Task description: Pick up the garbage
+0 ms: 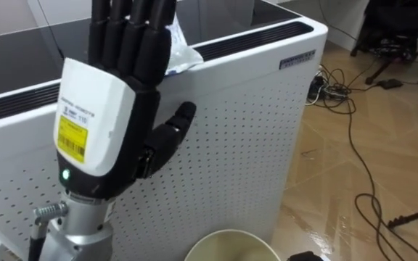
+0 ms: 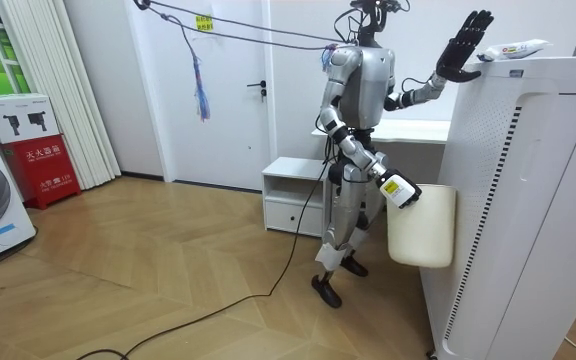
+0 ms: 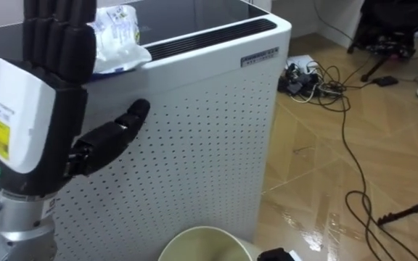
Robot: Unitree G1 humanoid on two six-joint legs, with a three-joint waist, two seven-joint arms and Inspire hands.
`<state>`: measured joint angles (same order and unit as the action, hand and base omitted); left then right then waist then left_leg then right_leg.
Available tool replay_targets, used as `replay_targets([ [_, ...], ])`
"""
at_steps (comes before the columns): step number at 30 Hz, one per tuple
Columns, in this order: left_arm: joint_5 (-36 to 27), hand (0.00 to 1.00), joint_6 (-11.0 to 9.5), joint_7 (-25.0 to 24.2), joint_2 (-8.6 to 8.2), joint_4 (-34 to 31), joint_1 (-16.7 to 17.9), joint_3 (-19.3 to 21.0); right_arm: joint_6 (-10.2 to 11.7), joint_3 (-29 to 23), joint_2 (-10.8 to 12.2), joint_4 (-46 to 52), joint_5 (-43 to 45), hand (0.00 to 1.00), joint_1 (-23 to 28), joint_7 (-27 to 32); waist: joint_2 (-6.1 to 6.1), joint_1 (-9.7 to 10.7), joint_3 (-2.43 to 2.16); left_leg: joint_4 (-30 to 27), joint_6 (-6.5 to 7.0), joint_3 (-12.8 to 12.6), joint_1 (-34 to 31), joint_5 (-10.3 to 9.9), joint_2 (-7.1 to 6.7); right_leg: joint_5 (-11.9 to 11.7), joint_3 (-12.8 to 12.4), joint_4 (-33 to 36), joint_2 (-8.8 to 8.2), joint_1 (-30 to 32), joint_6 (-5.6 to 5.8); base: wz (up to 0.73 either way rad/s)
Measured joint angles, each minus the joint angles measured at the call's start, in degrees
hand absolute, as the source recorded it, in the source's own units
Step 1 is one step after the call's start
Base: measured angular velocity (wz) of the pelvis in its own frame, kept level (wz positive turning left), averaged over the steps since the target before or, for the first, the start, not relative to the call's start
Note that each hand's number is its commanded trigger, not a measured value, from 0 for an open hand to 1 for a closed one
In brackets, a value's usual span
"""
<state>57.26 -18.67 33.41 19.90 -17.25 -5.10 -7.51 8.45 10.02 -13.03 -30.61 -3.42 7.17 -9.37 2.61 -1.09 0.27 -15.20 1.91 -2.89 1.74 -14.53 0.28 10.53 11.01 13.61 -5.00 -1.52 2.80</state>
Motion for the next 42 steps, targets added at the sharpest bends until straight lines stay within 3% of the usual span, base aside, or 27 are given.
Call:
replay_targets([
  [4, 0.12, 0.00, 1.36, -3.01, 1.54, 0.08, 0.57, -0.93, -0.65, -0.01, -0.25, 0.00, 0.00, 1.00, 0.00, -0.01, 0.28, 0.36, 0.17, 0.46, 0.00, 0.16, 0.00, 0.09, -0.03, 0.00, -0.06, -0.04, -0.01, 0.21, 0.00, 0.00],
  [16, 0.86, 0.00, 2.75, -7.98, 1.84, -0.04, 0.67, -0.76, -1.91, -0.01, -1.38, 3.58, 1.49, 1.00, 0.12, -0.56, 1.73, -0.35, 0.08, 1.22, -0.06, -0.13, 0.18, 0.57, -0.06, -0.02, -0.17, -0.03, -0.02, 0.38, -0.03, 0.00],
  [22, 0.81, 0.00, 2.75, -10.00, 1.83, -0.07, 0.89, -0.07, -2.26, -0.02, -2.68, 4.95, 1.49, 1.00, 0.70, -1.64, 1.69, -0.74, 0.10, 2.72, -0.36, -0.20, 0.87, 1.54, -0.06, -0.12, -0.15, 0.00, 0.03, 0.40, -0.20, 0.00],
  [36, 0.86, 0.00, 2.50, -10.77, 1.44, -0.10, 1.25, 1.65, -3.78, -0.62, -2.65, 6.16, 1.71, 1.00, 1.05, -0.97, 1.51, -2.26, -0.03, 2.70, -0.46, -0.57, 1.10, 1.68, -0.01, -0.22, -0.33, 0.08, 0.10, 0.45, -0.37, -0.01],
  [42, 0.74, 0.00, 0.89, -10.24, 1.25, -1.00, 1.27, 2.95, -3.78, -0.56, -2.41, 6.17, 1.63, 1.00, 2.25, 0.17, 0.66, -2.86, -0.46, 2.71, -0.46, -0.54, 0.97, 1.68, 0.00, -0.22, -0.23, 0.01, 0.08, 0.50, -0.37, 0.00],
])
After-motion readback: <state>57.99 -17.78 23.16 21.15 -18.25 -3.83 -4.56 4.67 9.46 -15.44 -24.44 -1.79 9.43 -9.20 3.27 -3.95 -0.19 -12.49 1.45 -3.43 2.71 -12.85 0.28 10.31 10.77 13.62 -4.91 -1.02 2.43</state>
